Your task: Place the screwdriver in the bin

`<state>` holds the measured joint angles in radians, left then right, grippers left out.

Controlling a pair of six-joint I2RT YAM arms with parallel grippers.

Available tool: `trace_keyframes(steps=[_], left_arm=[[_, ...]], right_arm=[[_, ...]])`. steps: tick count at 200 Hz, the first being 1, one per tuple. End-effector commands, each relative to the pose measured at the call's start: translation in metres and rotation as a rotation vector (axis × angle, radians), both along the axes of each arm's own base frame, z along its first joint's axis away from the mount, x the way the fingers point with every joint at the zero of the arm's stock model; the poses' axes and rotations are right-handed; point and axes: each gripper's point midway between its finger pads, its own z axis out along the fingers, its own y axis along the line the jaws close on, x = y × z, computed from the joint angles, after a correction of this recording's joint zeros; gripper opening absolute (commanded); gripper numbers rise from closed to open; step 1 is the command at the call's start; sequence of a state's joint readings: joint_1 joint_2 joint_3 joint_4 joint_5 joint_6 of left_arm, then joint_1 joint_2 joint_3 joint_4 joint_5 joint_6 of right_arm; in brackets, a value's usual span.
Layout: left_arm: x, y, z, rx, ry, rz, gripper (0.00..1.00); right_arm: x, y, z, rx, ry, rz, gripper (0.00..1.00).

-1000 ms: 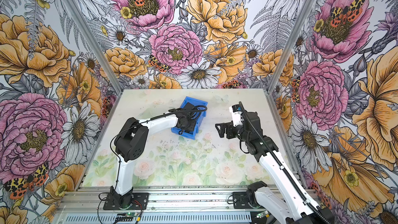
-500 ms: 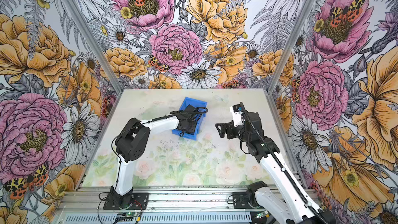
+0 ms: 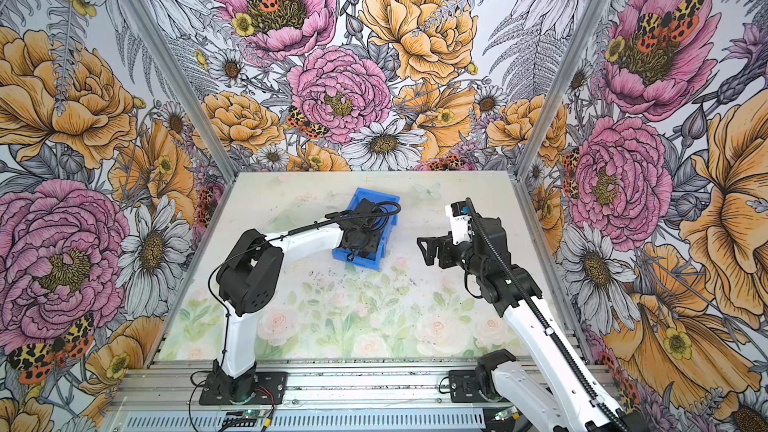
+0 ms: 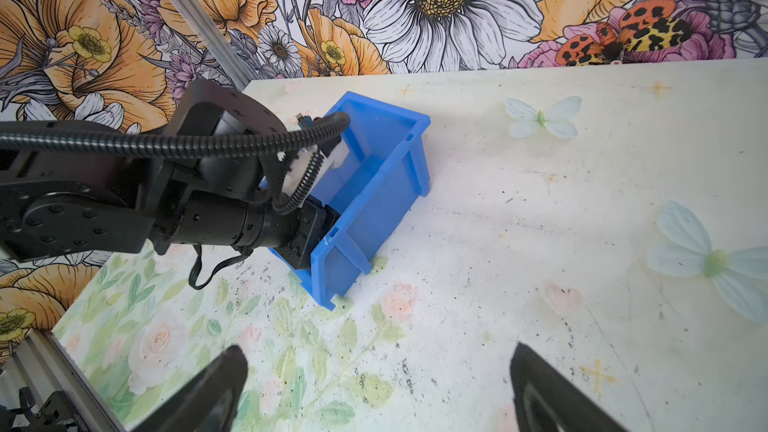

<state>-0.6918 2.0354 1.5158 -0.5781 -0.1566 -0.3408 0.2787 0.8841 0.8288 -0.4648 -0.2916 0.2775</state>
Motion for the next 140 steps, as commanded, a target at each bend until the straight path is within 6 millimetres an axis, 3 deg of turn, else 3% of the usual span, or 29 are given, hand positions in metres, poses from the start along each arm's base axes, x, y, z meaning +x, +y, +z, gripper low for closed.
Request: trace_keyframes(steps=[1, 36, 39, 51, 63, 80, 107, 140], left_arm=[[0.004, -0.004, 0.049, -0.066, -0.100, 0.005, 0.55], [-0.009, 0.007, 0.075, -0.091, -0.137, 0.024, 0.56], [-0.011, 0.010, 0.090, -0.110, -0.161, 0.027, 0.56], [-0.019, 0.017, 0.101, -0.120, -0.175, 0.034, 0.57], [-0.030, 0.024, 0.109, -0.129, -0.183, 0.033, 0.66], [-0.045, 0.045, 0.120, -0.071, -0.235, 0.048, 0.85], [-0.080, 0.075, 0.132, -0.066, -0.282, 0.080, 0.98], [-0.117, 0.131, 0.141, -0.128, -0.339, 0.245, 0.99]], right_arm=[[0.002, 0.000, 0.019, 0.018, -0.056, -0.016, 1.00], [0.000, -0.002, 0.023, 0.025, -0.069, -0.026, 1.00], [-0.001, -0.003, 0.023, 0.024, -0.070, -0.027, 0.99], [-0.001, -0.005, 0.025, 0.022, -0.079, -0.037, 0.99], [-0.002, -0.008, 0.025, 0.017, -0.085, -0.056, 0.99], [0.000, -0.017, 0.022, 0.009, -0.079, -0.111, 0.99], [0.000, -0.025, 0.015, 0.006, -0.068, -0.161, 1.00], [-0.007, -0.040, 0.006, -0.038, -0.088, -0.215, 0.99]])
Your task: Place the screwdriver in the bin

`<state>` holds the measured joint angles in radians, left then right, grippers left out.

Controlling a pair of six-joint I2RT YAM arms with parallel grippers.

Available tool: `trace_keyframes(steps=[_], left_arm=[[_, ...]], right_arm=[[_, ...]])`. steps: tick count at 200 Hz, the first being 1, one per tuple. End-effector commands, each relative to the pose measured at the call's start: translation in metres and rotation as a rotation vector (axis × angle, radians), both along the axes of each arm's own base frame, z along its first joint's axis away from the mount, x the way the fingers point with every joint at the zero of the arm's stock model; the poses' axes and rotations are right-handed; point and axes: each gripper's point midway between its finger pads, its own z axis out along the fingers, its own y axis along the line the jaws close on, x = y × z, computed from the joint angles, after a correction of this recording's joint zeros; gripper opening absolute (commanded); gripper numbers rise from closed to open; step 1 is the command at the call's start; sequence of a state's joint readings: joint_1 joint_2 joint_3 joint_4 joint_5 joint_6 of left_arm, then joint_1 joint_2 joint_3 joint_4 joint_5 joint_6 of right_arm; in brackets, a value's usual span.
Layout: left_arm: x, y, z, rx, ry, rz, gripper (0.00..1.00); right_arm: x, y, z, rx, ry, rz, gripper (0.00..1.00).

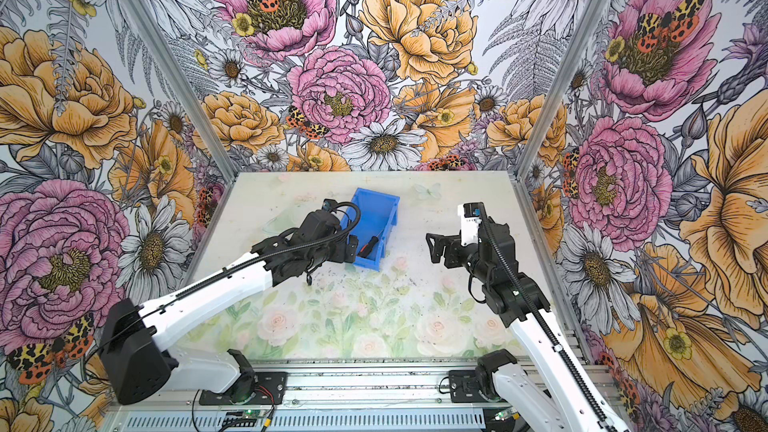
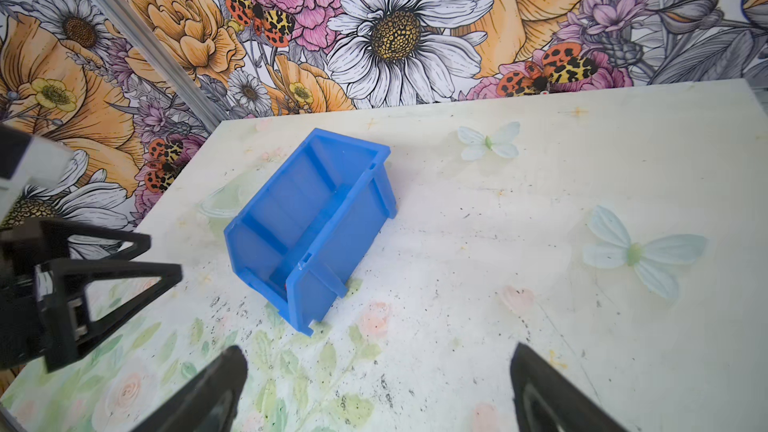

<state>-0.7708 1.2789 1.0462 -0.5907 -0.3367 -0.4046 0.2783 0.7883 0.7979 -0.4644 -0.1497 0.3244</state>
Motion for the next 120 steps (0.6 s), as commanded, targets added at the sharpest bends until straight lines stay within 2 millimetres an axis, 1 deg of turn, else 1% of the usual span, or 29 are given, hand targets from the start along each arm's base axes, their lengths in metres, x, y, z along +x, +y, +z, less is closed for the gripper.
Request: trace_keyframes(steps=[1, 15, 28, 38, 46, 57, 71, 84, 93, 108, 120], left_arm=[[-0.015, 0.047, 0.007, -0.038, -0.049, 0.167, 0.99], [-0.027, 0.075, 0.008, -0.079, -0.068, 0.252, 0.99], [-0.036, 0.104, 0.002, -0.108, -0.076, 0.356, 0.99], [-0.040, 0.120, -0.004, -0.125, -0.074, 0.408, 0.99], [-0.042, 0.129, -0.005, -0.129, -0.081, 0.430, 0.99], [-0.042, 0.139, -0.006, -0.100, -0.101, 0.453, 0.99], [-0.042, 0.153, -0.002, -0.043, -0.147, 0.485, 0.99], [-0.039, 0.163, -0.002, 0.025, -0.191, 0.494, 0.99], [-0.035, 0.167, -0.004, 0.067, -0.220, 0.487, 0.99], [-0.027, 0.166, -0.010, 0.118, -0.258, 0.425, 0.99], [-0.019, 0.171, -0.010, 0.125, -0.278, 0.417, 0.99]], right_arm=[[-0.004, -0.014, -0.005, -0.029, -0.027, -0.071, 1.00], [-0.005, -0.025, -0.014, -0.054, -0.029, -0.121, 1.00], [-0.005, -0.031, -0.019, -0.076, -0.027, -0.150, 1.00], [-0.006, -0.033, -0.021, -0.085, -0.029, -0.156, 0.99], [-0.006, -0.035, -0.024, -0.092, -0.028, -0.166, 0.99], [-0.004, -0.043, -0.030, -0.115, -0.025, -0.207, 1.00], [-0.001, -0.057, -0.039, -0.153, -0.023, -0.278, 1.00], [0.004, -0.060, -0.046, -0.176, -0.025, -0.296, 0.99], [0.010, -0.058, -0.051, -0.189, -0.031, -0.287, 1.00], [0.017, -0.060, -0.064, -0.225, -0.013, -0.290, 0.99], [0.021, -0.066, -0.076, -0.268, 0.013, -0.316, 0.99]])
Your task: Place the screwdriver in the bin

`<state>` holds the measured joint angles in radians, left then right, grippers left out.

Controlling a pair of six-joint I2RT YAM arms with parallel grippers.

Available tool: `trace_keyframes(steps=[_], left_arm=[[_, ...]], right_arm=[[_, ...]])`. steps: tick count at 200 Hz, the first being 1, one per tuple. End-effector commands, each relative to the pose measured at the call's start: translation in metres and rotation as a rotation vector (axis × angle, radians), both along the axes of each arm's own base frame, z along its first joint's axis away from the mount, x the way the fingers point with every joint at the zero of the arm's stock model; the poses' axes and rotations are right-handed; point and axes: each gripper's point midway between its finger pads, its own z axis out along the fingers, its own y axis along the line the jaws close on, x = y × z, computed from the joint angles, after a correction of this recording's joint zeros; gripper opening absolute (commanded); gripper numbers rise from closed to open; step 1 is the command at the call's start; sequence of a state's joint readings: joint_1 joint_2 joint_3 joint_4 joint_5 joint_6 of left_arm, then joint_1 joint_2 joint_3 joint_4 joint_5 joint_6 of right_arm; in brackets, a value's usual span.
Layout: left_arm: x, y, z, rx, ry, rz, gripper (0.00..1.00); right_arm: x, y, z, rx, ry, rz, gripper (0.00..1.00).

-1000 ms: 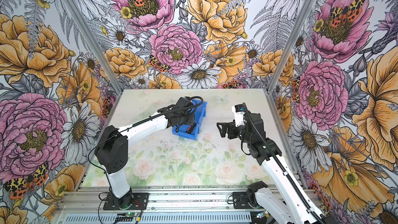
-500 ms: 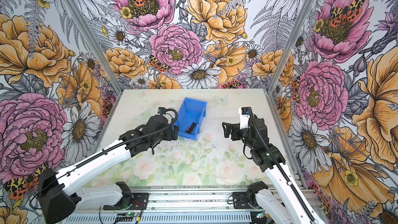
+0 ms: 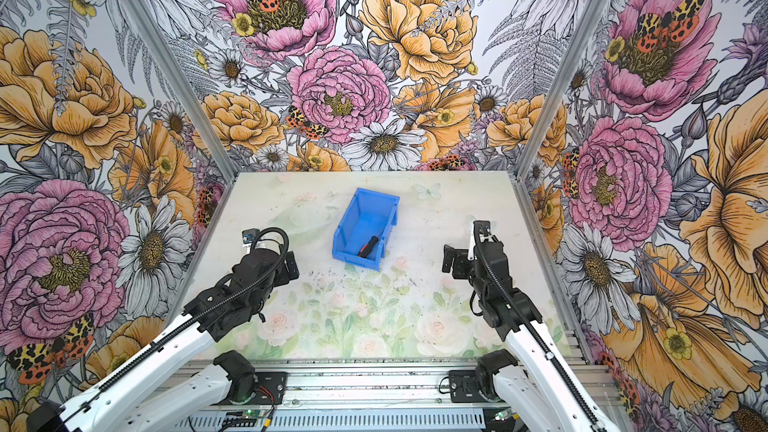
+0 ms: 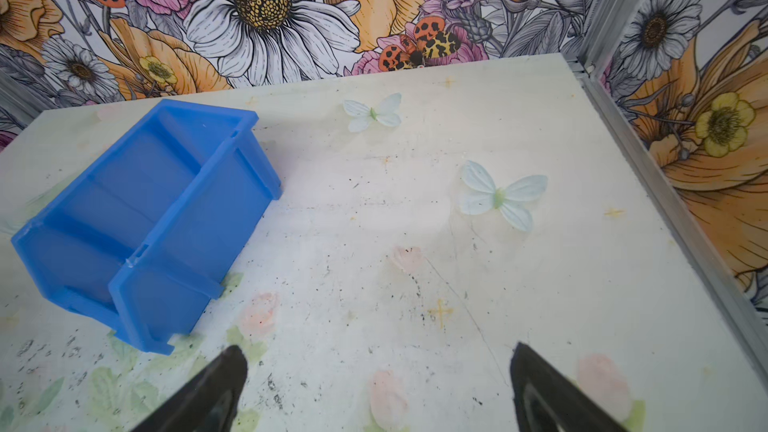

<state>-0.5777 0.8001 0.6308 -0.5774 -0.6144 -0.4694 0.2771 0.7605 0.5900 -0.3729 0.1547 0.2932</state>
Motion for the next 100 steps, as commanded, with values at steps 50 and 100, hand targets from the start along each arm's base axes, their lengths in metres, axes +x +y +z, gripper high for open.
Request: trace_keyframes(steps=[50, 100], left_arm=[[0.051, 0.046, -0.024, 0.017, -0.029, 0.052, 0.99], [0.078, 0.033, -0.040, 0.075, 0.049, -0.114, 0.98]], right_arm=[[0.014, -0.044, -0.042, -0.214, 0.034, -0.143, 0.99], [0.007, -0.062, -0.073, -0.186, 0.005, -0.211, 0.99]])
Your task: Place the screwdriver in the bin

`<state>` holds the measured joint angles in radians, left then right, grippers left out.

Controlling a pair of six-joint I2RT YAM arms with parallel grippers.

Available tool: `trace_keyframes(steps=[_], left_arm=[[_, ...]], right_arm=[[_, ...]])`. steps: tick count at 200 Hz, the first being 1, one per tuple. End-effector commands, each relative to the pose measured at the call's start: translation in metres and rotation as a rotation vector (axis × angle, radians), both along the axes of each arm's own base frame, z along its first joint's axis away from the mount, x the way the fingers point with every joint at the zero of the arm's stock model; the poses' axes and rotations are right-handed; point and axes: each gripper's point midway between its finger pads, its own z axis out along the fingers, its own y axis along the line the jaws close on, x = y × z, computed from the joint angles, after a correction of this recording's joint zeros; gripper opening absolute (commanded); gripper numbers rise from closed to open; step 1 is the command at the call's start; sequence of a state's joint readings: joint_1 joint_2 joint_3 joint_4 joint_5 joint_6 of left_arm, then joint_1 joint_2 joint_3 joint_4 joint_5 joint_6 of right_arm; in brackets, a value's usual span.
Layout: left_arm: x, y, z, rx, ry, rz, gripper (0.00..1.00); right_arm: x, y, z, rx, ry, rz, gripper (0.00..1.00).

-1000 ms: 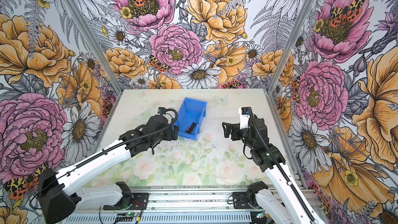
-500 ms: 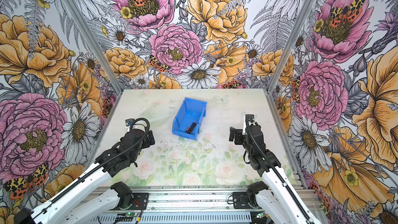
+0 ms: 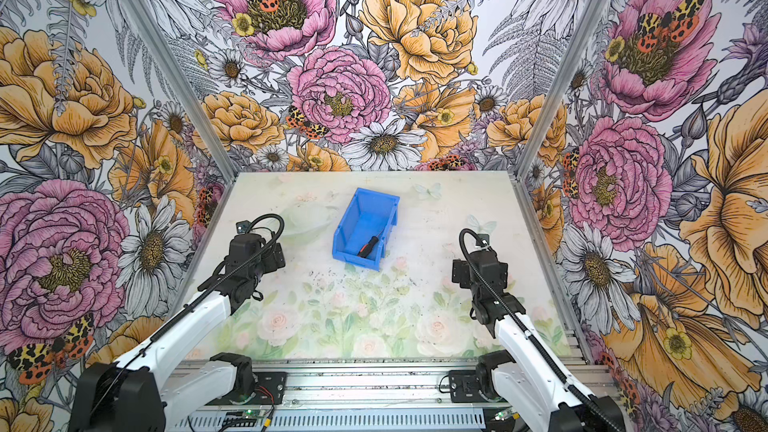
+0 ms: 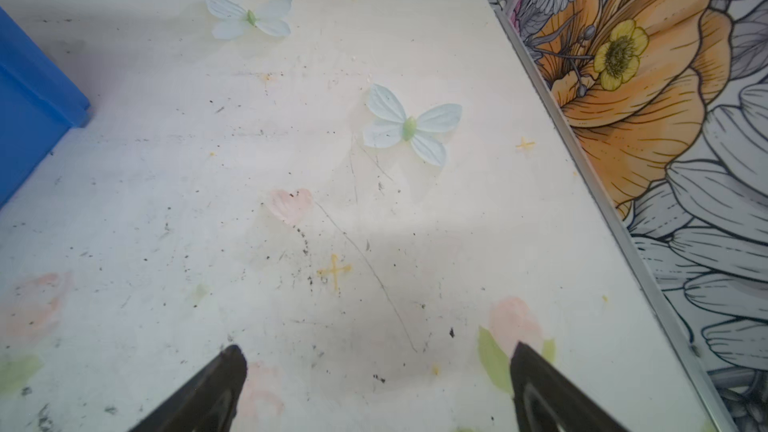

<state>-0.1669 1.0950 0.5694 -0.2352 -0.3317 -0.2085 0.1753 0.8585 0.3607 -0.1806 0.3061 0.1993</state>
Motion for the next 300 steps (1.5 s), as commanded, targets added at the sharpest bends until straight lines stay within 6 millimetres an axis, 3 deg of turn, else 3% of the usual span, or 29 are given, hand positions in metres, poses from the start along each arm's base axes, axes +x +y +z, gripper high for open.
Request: trace_keyframes(steps=[1, 46, 57, 70, 112, 184, 208, 234, 275, 300], left_arm=[[0.018, -0.023, 0.020, 0.028, -0.071, -0.163, 0.99], [-0.002, -0.006, 0.002, 0.049, -0.177, -0.102, 0.99], [-0.004, 0.000, 0.006, 0.048, -0.208, -0.076, 0.99], [0.000, -0.007, 0.015, 0.037, -0.289, -0.117, 0.99], [0.026, -0.004, 0.015, 0.024, -0.301, -0.117, 0.99], [0.082, -0.022, 0.015, 0.034, -0.329, -0.187, 0.99], [0.099, -0.026, 0.003, -0.024, -0.248, -0.241, 0.99], [0.096, -0.020, 0.006, -0.083, -0.282, -0.256, 0.99], [0.083, -0.001, 0.015, -0.168, -0.370, -0.226, 0.99], [0.082, 0.001, 0.016, -0.176, -0.380, -0.228, 0.99]], right_arm=[[0.011, -0.006, 0.014, -0.006, -0.115, -0.030, 0.99], [0.034, -0.013, 0.017, -0.015, -0.160, -0.058, 0.99], [0.041, -0.013, 0.014, -0.008, -0.137, -0.064, 0.99], [0.049, -0.012, 0.012, -0.004, -0.130, -0.060, 0.99], [0.075, -0.017, 0.013, 0.002, -0.152, -0.086, 1.00], [0.120, -0.022, 0.015, -0.003, -0.188, -0.061, 0.99], [0.129, -0.024, 0.015, -0.007, -0.188, -0.061, 0.99], [0.130, -0.035, 0.016, -0.006, -0.196, -0.097, 1.00], [0.137, -0.028, 0.015, 0.009, -0.195, -0.028, 1.00], [0.144, -0.025, 0.010, 0.013, -0.206, 0.015, 0.99]])
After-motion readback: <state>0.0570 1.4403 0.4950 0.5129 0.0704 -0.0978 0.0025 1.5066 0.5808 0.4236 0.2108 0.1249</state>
